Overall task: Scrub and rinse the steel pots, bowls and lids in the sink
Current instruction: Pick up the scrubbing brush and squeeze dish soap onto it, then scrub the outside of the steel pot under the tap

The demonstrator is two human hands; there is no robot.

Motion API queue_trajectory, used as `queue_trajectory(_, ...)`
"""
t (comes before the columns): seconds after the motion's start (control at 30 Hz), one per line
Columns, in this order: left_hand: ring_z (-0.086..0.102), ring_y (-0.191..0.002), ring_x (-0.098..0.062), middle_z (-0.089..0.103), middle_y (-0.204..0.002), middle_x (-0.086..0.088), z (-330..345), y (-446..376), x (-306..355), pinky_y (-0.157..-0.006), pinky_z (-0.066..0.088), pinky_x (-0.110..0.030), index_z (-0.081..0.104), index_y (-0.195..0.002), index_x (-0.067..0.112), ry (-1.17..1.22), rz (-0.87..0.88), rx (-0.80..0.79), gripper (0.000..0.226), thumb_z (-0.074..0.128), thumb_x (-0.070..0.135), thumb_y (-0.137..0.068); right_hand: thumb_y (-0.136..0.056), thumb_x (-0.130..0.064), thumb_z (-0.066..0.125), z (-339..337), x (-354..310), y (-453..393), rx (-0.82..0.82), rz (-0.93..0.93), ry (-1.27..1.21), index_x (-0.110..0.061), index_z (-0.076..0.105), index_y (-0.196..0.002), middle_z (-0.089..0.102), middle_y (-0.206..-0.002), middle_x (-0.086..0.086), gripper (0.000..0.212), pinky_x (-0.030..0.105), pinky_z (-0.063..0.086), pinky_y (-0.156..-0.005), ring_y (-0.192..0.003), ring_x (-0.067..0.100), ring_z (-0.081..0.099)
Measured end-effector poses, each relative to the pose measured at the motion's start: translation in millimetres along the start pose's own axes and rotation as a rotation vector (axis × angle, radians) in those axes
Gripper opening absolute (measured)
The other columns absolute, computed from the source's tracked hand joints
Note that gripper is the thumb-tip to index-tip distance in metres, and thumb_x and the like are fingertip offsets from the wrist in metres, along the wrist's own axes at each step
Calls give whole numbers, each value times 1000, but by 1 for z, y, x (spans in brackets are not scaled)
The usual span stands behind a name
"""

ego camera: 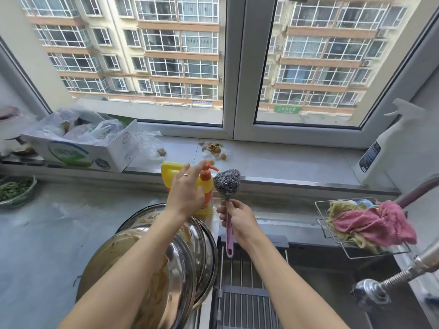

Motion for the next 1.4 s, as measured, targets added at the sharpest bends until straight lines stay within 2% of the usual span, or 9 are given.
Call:
queue_trajectory(0.17, 65, -100, -13, 72, -114, 0, -39, 64, 4, -94, 53, -33, 69, -125, 17, 166, -64, 191, 34, 67, 10, -92, -104, -17, 48, -9, 20, 40, -63, 24, -24, -6, 62, -97, 63, -79, 8, 18, 24, 45, -60, -61, 12, 53)
queue_trajectory(0.33, 64, -85, 9, 71, -89, 20, -77, 168, -23, -73, 48, -6, 76, -98, 26, 186, -259, 262, 14, 71, 14, -90, -104, -17, 48, 0, 48, 92, -194, 31, 142, -5, 63, -99, 66, -82, 9, 20, 23, 46, -58, -61, 12, 56)
queue_trajectory(0.47, 68, -93, -13, 73, -94, 11, -98, 232, -62, -88, 51, -26, 76, -90, 27, 77, -402, 357, 20, 73, 8, -85, -105, -17, 46, 9, 68, 129, -231, 24, 276, -6, 64, -100, 67, -80, 6, 21, 23, 43, -54, -59, 11, 55)
queue_trajectory(0.53, 65, -101, -24, 71, -101, 1, -102, 253, -75, -90, 43, -24, 77, -97, 19, -6, -449, 357, 20, 75, 6, -82, -105, -15, 45, 12, 77, 142, -221, 26, 307, -7, 63, -98, 67, -79, 7, 21, 20, 42, -51, -56, 10, 53)
queue_trajectory(0.67, 60, -109, -22, 63, -113, -2, -98, 266, -83, -92, 37, -17, 71, -117, 18, -20, -456, 274, 38, 81, 16, -80, -104, -13, 44, 10, 92, 157, -202, 23, 322, -3, 63, -99, 68, -74, 5, 21, 21, 43, -50, -53, 10, 52)
queue_trajectory(0.9, 62, -108, -36, 66, -113, -13, -104, 255, -78, -87, 50, -41, 68, -125, 19, -199, -442, 133, 46, 80, 24, -81, -105, -13, 42, -5, 106, 169, -149, 65, 242, 0, 61, -102, 65, -73, 7, 24, 24, 40, -49, -51, 12, 49)
queue_trajectory(1.07, 64, -107, -33, 69, -119, -9, -136, 249, -14, -90, 53, -41, 70, -123, 15, -273, -186, 225, 46, 82, 21, -79, -103, -12, 45, -27, 100, 176, -102, 77, 170, -2, 60, -99, 60, -69, 4, 19, 22, 37, -47, -49, 11, 45)
queue_trajectory(1.27, 60, -103, -27, 68, -112, -4, -120, 240, 70, -81, 42, -33, 67, -121, 20, -384, -36, 0, 38, 75, 31, -85, -98, -9, 51, -77, 116, 182, -47, 138, 52, -2, 57, -95, 56, -62, 2, 10, 22, 32, -43, -45, 10, 42)
queue_trajectory(1.4, 55, -110, -26, 63, -121, -3, -67, 243, 106, -89, 47, -36, 59, -135, 25, -330, 34, -144, 48, 71, 34, -89, -97, -7, 48, -115, 135, 194, -1, 207, -45, -10, 56, -76, 47, -52, 0, 23, 20, 24, -39, -40, 9, 34)
Point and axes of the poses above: each hand's wrist, its own y-axis away from the middle knuckle, its own z-axis out of the palm, x = y × z, the point moved 5 cm from there along -y, towards the middle knuckle
